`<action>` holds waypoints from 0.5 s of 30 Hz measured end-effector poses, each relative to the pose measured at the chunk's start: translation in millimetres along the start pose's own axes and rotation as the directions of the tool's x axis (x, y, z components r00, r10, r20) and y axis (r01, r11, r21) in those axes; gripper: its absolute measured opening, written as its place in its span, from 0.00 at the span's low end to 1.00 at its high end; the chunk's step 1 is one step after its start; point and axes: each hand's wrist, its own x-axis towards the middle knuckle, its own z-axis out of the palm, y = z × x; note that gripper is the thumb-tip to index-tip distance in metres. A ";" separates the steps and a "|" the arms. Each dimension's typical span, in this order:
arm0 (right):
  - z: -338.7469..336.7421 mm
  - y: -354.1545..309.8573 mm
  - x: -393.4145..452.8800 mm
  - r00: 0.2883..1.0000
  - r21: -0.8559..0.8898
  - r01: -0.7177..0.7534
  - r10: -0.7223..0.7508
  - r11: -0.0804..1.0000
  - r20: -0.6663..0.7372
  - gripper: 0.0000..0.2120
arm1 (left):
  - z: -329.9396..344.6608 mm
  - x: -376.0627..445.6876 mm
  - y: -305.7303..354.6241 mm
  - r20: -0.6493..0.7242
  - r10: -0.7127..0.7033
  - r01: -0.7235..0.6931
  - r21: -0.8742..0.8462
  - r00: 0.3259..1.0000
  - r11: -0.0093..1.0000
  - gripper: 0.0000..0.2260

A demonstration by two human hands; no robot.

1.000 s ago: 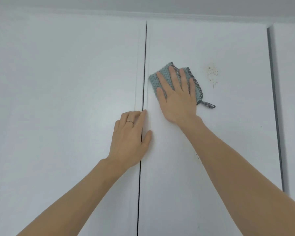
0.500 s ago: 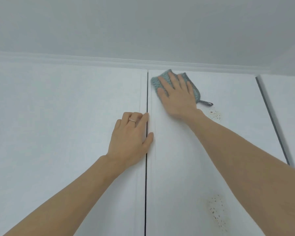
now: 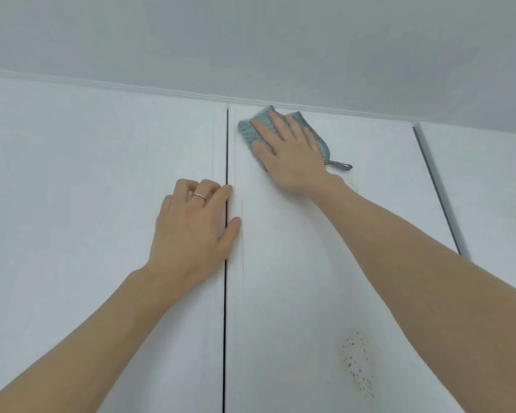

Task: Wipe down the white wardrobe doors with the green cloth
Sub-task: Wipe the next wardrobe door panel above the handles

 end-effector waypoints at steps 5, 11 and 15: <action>-30.1 101.5 -13.8 0.873 0.064 -0.481 0.485 0.874 -0.052 0.27 | 2.8 -5.3 7.1 -0.015 -0.021 0.021 0.008 1.000 1.000 0.20; -4.6 15.7 1.7 0.953 0.118 -0.286 0.295 0.951 -0.072 0.27 | 1.4 -10.7 4.0 -0.002 -0.007 0.007 0.049 1.000 0.999 0.22; 13.4 -25.3 -18.3 0.986 0.000 0.168 -0.168 0.986 0.014 0.26 | 3.2 -13.5 11.0 -0.044 -0.048 0.052 0.087 0.998 0.995 0.23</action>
